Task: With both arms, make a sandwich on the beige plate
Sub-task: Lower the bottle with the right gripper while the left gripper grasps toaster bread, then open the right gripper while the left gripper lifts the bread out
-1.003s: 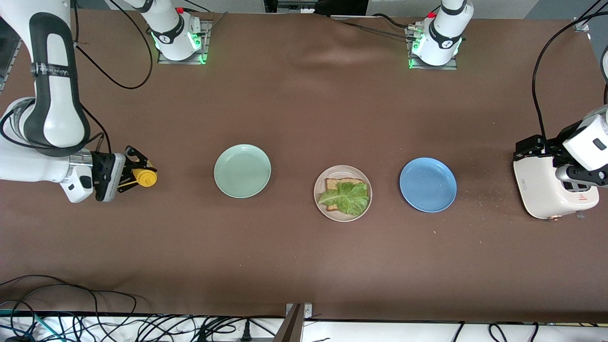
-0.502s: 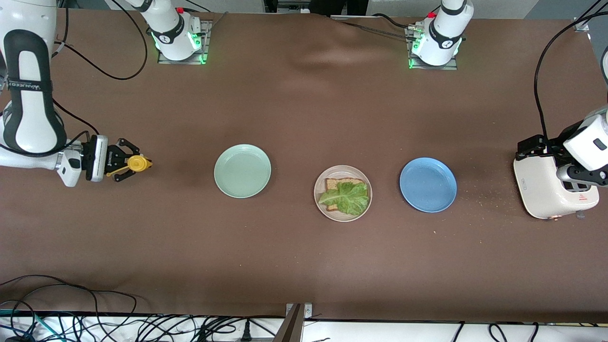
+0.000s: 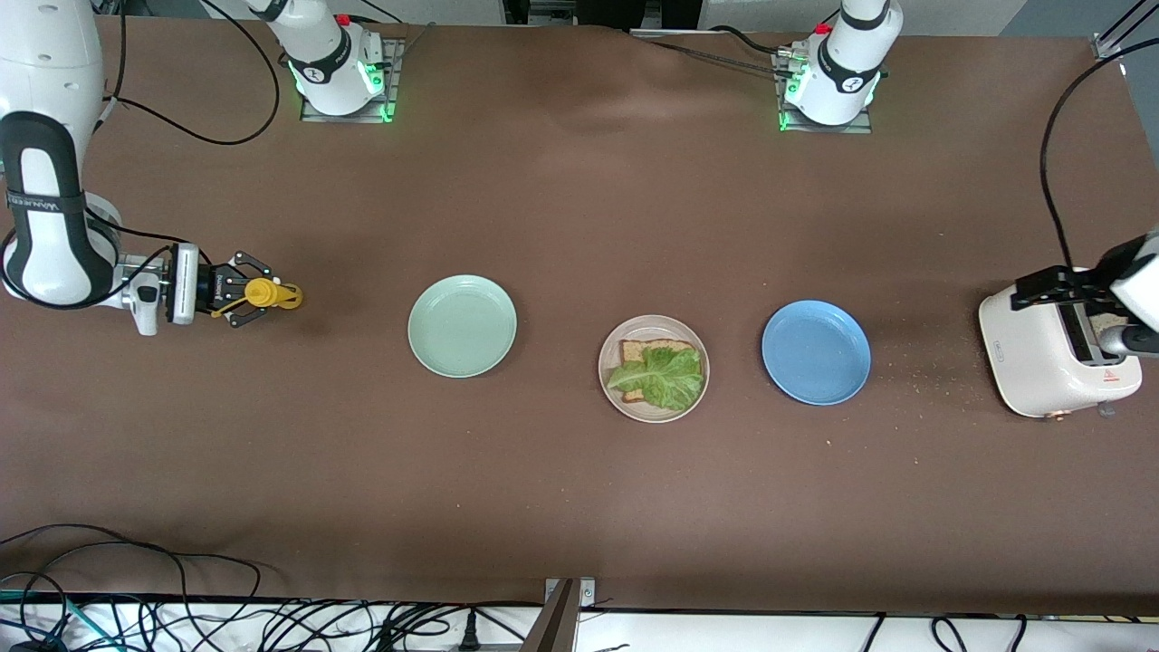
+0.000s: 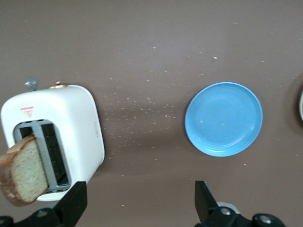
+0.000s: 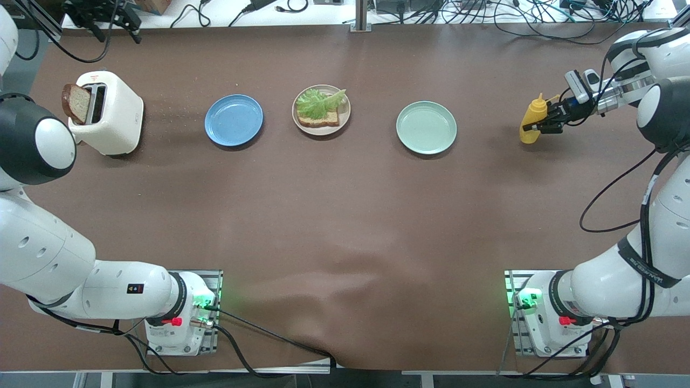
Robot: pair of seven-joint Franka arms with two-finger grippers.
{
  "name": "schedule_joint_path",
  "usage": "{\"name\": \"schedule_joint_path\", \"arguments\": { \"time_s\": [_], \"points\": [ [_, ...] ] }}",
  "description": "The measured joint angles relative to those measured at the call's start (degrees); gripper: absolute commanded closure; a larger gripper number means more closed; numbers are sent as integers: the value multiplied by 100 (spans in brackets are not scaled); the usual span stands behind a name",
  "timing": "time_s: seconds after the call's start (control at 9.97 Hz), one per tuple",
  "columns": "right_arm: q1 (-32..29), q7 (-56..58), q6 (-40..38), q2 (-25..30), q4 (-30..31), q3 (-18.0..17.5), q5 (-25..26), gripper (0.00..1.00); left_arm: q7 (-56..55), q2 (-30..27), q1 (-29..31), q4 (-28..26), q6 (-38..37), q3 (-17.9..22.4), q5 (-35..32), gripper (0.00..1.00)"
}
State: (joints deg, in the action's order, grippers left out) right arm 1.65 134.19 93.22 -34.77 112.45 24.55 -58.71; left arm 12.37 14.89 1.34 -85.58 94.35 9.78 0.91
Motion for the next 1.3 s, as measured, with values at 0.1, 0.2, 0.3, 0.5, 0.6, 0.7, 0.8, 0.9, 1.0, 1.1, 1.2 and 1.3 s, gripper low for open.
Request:
{"name": "schedule_joint_path", "arguments": {
  "time_s": [0.1,0.2,0.3,0.5,0.6,0.7,0.8,0.9,1.0,1.1,1.2,1.3],
  "points": [
    [-9,88,-58,-55,-1,-2,-62,100,7,30,202,1,1,5,0,0],
    [-25,170,-86,-99,-1,-4,-84,100,10,129,376,1,4,7,-58,0],
    [-60,226,-100,-136,-1,-5,-92,100,23,291,493,2,67,5,-393,0],
    [-139,340,-165,-200,-3,-7,-129,100,64,499,659,-42,551,3,-920,0],
    [-157,398,-212,-238,-5,-8,-168,100,255,545,829,-136,851,4,-953,0],
    [-159,434,-228,-263,-7,-11,-178,100,469,565,1031,-286,1132,5,-953,0],
    [-161,454,-233,-282,-11,-11,-180,100,611,569,1216,-523,1454,3,-953,0],
    [-163,484,-235,-298,-15,-12,-183,100,689,569,1352,-772,1716,1,-953,0],
    [-165,530,-236,-311,-15,-12,-202,85,729,566,1433,-958,1873,-1,-953,0],
    [-167,552,-236,-316,-16,-12,-239,71,751,561,1497,-1105,2015,-5,-953,3],
    [-167,557,-237,-316,-19,-12,-266,60,797,545,1567,-1241,2163,-5,-952,33],
    [-168,557,-239,-317,-25,-12,-278,46,844,522,1627,-1353,2261,-8,-952,71]
  ]
}}
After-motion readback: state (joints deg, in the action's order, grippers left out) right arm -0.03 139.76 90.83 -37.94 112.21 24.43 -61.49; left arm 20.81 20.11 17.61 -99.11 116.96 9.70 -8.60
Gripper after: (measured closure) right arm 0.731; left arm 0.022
